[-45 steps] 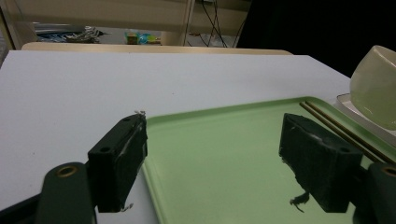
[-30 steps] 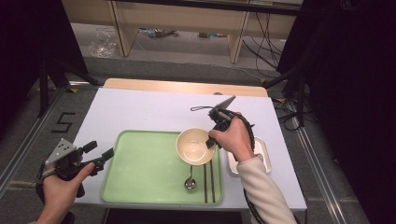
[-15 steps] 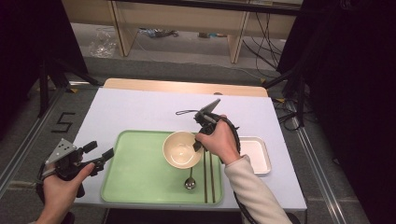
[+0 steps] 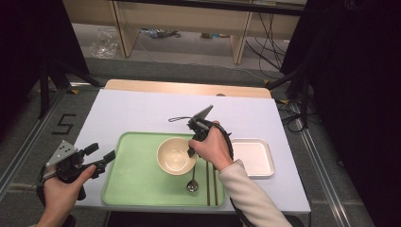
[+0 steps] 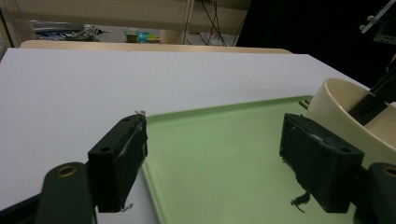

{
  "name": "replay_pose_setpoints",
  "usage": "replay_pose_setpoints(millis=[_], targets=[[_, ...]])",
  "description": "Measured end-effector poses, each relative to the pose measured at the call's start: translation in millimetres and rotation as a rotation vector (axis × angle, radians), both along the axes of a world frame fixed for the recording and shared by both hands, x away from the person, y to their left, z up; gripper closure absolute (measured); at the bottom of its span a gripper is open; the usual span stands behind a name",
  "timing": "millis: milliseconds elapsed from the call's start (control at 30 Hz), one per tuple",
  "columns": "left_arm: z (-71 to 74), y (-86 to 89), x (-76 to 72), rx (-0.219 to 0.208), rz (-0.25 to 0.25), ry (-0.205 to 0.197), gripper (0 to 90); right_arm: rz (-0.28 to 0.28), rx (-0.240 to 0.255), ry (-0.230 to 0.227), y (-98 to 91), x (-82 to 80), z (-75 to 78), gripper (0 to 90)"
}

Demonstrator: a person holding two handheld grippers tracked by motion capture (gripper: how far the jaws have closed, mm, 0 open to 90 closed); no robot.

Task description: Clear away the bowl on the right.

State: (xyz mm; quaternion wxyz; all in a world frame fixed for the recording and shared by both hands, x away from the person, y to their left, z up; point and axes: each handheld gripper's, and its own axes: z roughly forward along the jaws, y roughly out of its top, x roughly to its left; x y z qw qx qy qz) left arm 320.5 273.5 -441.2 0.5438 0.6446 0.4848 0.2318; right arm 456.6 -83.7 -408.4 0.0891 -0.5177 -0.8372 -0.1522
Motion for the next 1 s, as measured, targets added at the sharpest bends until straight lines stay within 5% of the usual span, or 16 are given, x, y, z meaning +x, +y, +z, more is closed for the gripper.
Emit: replay_pose_setpoints(millis=[167,200,267,300,467,733,1000], targets=[[0.0,-0.1,0.0,0.0,-0.001,0.0,23.0,-0.001,-0.012,0.029,5.5,-0.7,-6.9,85.1],[0.1,0.0,-0.1,0.002,-0.001,0.001,23.0,0.011,0.014,-0.02,6.5,0.3,-11.7,85.1],[0.6,0.3,-0.6,0.007,0.003,0.005,22.9,0.027,-0.015,0.021,7.0,-0.5,-12.5,85.1],[0.5,0.2,-0.5,0.005,0.003,0.005,23.0,-0.009,-0.006,0.015,10.3,-1.7,-14.4,85.1],[0.3,0.2,-0.5,0.002,0.003,0.006,23.0,0.017,-0.031,0.04,12.4,-1.8,-18.2,85.0],[0.1,0.1,-0.2,0.003,-0.001,0.005,23.0,0.044,-0.045,0.014,13.6,-0.5,-25.1,85.1],[0.0,0.0,-0.1,0.002,-0.001,0.006,23.0,-0.013,-0.013,0.024,17.9,-1.2,-24.2,84.9]])
